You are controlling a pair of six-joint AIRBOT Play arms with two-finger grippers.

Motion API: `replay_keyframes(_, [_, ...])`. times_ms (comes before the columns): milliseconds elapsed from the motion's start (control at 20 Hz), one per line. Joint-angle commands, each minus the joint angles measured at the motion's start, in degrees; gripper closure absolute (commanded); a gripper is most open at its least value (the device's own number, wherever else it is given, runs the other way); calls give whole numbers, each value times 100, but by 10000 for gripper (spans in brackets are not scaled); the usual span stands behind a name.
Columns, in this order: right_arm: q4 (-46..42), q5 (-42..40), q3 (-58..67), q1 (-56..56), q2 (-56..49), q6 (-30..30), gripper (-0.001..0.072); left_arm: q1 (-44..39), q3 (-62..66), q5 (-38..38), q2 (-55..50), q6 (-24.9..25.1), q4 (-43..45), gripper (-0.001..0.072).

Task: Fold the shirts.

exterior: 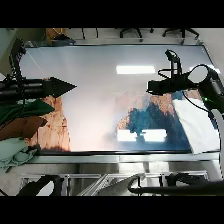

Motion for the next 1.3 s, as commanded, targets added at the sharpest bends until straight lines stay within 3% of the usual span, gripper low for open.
replay_keyframes(0, [0, 2, 7, 4, -2, 4, 694, -2, -2, -4, 4, 7, 2, 685])
replay_keyframes(350, [0, 4, 7, 4, -4, 4, 694, 319, 59, 28, 4, -52, 236, 687])
replay_keyframes(600, [0, 2, 7, 4, -4, 4, 694, 717, 920, 409, -7, -758, 3611, 686])
replay_keyframes(700, [0, 2, 7, 4, -2, 4, 694, 769, 1156, 619, -9, -758, 4732, 682])
replay_keyframes(750, [0, 2, 7, 4, -4, 4, 694, 772, 1226, 820, -46, -756, 5202, 535])
replay_keyframes(800, [0, 2, 7, 4, -4, 4, 694, 769, 1285, 1069, -162, -767, 5619, 83])
replay_keyframes(850, [-2, 2, 7, 4, -4, 4, 694, 772, 1360, 1224, -339, -831, 5882, 16])
replay_keyframes(1250, [0, 0, 7, 4, -9, 4, 694, 791, 3539, 1950, -3845, -855, 7195, 15])
